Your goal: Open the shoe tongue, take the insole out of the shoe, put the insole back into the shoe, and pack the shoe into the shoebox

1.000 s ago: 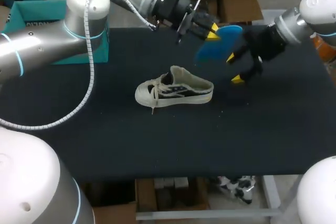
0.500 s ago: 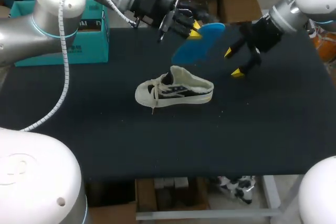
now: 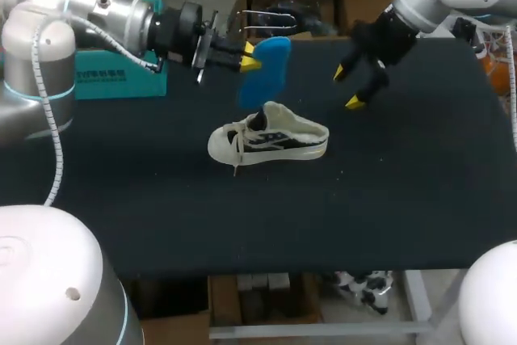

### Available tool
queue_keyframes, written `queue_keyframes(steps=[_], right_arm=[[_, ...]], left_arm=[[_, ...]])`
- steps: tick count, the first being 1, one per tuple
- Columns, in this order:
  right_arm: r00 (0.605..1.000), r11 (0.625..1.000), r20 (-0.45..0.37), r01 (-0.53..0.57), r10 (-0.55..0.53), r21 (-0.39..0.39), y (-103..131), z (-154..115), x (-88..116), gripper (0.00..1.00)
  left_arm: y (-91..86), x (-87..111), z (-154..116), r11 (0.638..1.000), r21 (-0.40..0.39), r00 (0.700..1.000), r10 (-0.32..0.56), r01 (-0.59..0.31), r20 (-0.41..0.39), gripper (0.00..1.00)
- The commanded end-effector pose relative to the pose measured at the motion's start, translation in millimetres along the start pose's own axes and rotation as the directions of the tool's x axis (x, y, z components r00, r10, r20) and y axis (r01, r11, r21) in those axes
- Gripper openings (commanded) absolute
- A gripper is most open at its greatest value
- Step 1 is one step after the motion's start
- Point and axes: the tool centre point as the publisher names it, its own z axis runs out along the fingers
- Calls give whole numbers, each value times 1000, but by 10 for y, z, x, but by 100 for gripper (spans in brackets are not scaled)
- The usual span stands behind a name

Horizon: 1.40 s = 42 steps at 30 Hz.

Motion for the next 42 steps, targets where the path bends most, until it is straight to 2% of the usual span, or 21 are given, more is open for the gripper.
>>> queue_keyframes(steps=[1,5,12,20,26,33,42], right_arm=[[1000,998,-20,5,-4,57,151,110,-94,100],[1000,994,-23,3,-1,112,262,212,-144,100],[1000,976,-21,-9,14,219,486,351,-202,100],[1000,953,4,-17,17,303,687,532,-171,100],[1000,931,17,-23,18,365,802,761,-145,100],[999,906,37,-43,30,420,851,940,-164,100],[997,868,68,-75,48,491,845,1063,-226,98]], left_arm=[[-43,174,-186,999,35,994,-2,-2,113,0],[-108,210,-310,999,37,991,-4,-1,137,0],[-154,323,-596,1000,20,975,-24,20,223,0],[-104,566,-984,999,20,950,-53,49,307,0],[-2,730,-1267,996,30,926,-87,81,368,0],[110,817,-1447,993,34,917,-121,117,381,0],[132,854,-1550,991,40,913,-136,131,386,0]])
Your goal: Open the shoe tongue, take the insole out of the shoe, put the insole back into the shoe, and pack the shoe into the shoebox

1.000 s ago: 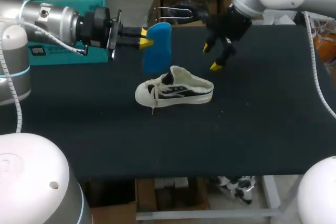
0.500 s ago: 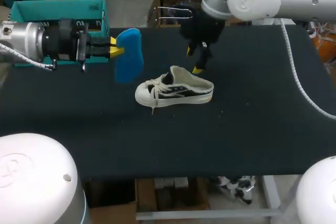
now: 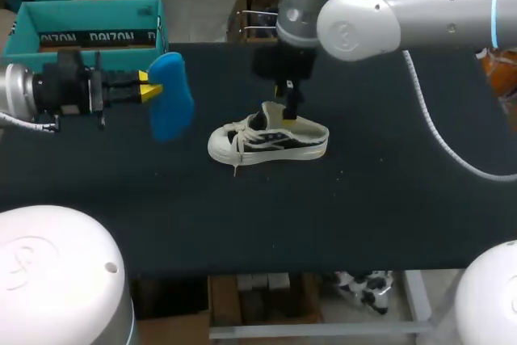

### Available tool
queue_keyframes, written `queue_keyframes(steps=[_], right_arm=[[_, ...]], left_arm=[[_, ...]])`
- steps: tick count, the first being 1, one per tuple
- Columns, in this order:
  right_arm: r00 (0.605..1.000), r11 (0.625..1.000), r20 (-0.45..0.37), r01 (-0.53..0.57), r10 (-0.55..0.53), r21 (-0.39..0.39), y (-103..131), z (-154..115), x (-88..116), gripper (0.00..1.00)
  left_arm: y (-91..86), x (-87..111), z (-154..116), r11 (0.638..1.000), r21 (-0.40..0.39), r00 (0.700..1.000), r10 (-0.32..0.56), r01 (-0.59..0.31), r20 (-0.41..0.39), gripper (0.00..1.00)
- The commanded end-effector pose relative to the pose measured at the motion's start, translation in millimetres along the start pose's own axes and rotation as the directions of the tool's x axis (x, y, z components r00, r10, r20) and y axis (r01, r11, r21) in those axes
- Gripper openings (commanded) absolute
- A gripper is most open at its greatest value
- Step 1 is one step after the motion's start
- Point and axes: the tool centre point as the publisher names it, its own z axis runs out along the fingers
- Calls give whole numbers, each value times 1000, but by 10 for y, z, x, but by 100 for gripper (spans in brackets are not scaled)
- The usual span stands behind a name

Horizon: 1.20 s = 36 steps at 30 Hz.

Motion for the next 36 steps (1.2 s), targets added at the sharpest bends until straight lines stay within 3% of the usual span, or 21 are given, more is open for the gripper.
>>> queue_keyframes(steps=[1,2,3,4,6,9,22,29,36], right_arm=[[1000,997,1,-8,8,79,54,59,-30,89],[1000,996,4,-15,15,88,54,68,-32,76],[1000,996,4,-15,15,89,53,73,-34,49],[1000,995,7,-19,19,94,55,79,-34,43],[1000,994,10,-25,25,107,60,89,-35,20],[999,992,13,-33,32,125,76,90,-29,0],[994,980,34,-104,100,170,94,93,68,0],[966,954,40,-259,256,150,8,8,178,0],[875,869,38,-484,483,104,-107,-172,364,0]], left_arm=[[-9,39,-35,1000,1,999,-1,1,40,0],[-9,41,-40,1000,0,999,-1,1,41,0],[-10,42,-43,1000,-1,999,-1,1,41,0],[-10,42,-45,1000,-3,999,-1,1,43,0],[-5,38,-54,1000,-5,999,-3,4,44,0],[5,39,-60,1000,-5,999,-8,8,47,0],[93,7,-18,1000,2,999,-18,18,31,0],[140,-146,183,999,38,997,20,-17,-76,0],[128,-386,575,987,110,955,140,-114,-262,0]])
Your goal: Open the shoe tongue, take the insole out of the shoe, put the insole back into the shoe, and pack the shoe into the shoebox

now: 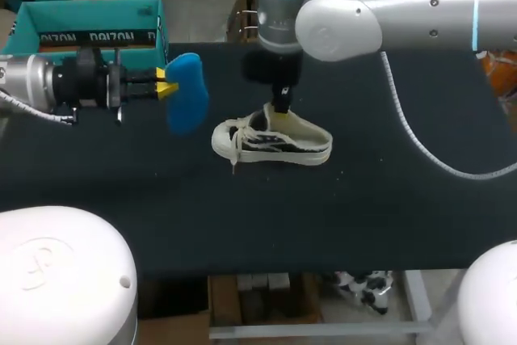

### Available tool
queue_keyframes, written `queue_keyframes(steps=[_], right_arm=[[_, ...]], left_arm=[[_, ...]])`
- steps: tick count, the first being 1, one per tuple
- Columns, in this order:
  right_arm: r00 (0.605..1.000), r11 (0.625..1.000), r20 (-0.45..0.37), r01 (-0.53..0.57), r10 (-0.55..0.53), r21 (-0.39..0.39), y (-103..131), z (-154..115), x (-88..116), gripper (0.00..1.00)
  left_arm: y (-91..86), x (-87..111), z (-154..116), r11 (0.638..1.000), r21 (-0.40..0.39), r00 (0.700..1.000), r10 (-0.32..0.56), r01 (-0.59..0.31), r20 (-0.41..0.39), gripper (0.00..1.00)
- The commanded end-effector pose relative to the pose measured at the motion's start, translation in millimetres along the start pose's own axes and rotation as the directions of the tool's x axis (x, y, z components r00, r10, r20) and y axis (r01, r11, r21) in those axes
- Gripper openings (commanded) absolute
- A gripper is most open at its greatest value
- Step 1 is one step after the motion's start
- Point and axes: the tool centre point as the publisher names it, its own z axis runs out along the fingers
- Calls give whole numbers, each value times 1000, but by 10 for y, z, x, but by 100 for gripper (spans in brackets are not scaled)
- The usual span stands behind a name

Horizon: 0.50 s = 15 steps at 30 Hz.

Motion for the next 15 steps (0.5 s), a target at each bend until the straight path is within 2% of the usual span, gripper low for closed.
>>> queue_keyframes(steps=[1,7,15], right_arm=[[993,992,-12,-122,122,-42,-157,-147,93,0],[947,944,-38,-320,318,-86,-172,-285,256,0],[845,826,-83,-534,529,-178,-152,-331,395,0]], left_arm=[[154,-364,244,996,84,980,49,-33,-195,0],[165,-701,476,984,165,943,116,-66,-312,0],[99,-986,680,954,276,865,237,-120,-442,0]])
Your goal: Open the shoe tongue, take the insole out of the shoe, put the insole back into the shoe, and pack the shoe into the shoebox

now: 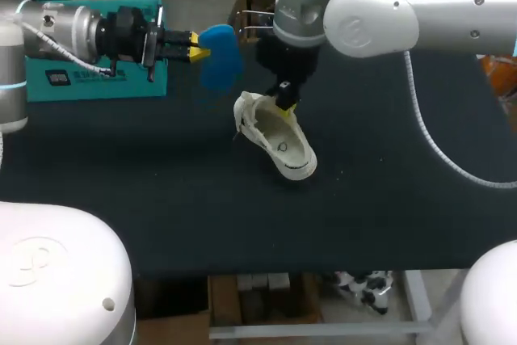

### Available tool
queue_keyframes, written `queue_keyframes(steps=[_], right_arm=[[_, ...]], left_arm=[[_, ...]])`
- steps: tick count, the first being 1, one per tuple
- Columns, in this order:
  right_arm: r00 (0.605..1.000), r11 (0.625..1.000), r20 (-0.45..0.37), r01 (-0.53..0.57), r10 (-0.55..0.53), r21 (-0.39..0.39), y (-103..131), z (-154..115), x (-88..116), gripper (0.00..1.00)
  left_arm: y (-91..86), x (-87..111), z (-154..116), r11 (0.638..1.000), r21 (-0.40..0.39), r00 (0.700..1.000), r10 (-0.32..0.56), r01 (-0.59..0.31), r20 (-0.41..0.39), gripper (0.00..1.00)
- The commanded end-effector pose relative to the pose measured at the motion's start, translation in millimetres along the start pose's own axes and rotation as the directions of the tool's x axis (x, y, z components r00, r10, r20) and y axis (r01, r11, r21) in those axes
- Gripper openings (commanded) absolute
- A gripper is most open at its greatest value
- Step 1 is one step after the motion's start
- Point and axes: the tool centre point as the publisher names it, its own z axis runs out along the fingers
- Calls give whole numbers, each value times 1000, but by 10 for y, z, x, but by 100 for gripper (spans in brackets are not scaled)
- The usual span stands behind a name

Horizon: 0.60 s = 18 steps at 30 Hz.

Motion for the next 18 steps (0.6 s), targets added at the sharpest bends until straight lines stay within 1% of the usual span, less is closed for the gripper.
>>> queue_keyframes(steps=[1,6,7,11,16,18], right_arm=[[992,987,7,-126,127,-99,-92,-14,50,0],[973,957,-3,-228,231,-180,-150,17,82,0],[967,951,1,-250,255,-181,-162,30,79,0],[949,923,-18,-310,315,-227,-234,111,48,0],[930,901,-29,-363,367,-238,-320,193,16,0],[928,897,-40,-368,370,-246,-339,239,-12,0]], left_arm=[[94,-291,56,985,174,953,53,0,-299,0],[109,-406,108,975,223,932,96,-17,-348,0],[112,-417,113,973,230,930,102,-20,-353,0],[139,-457,112,970,241,925,114,-25,-362,0],[183,-483,101,969,244,924,117,-27,-364,0],[197,-487,104,970,242,925,115,-26,-363,0]])
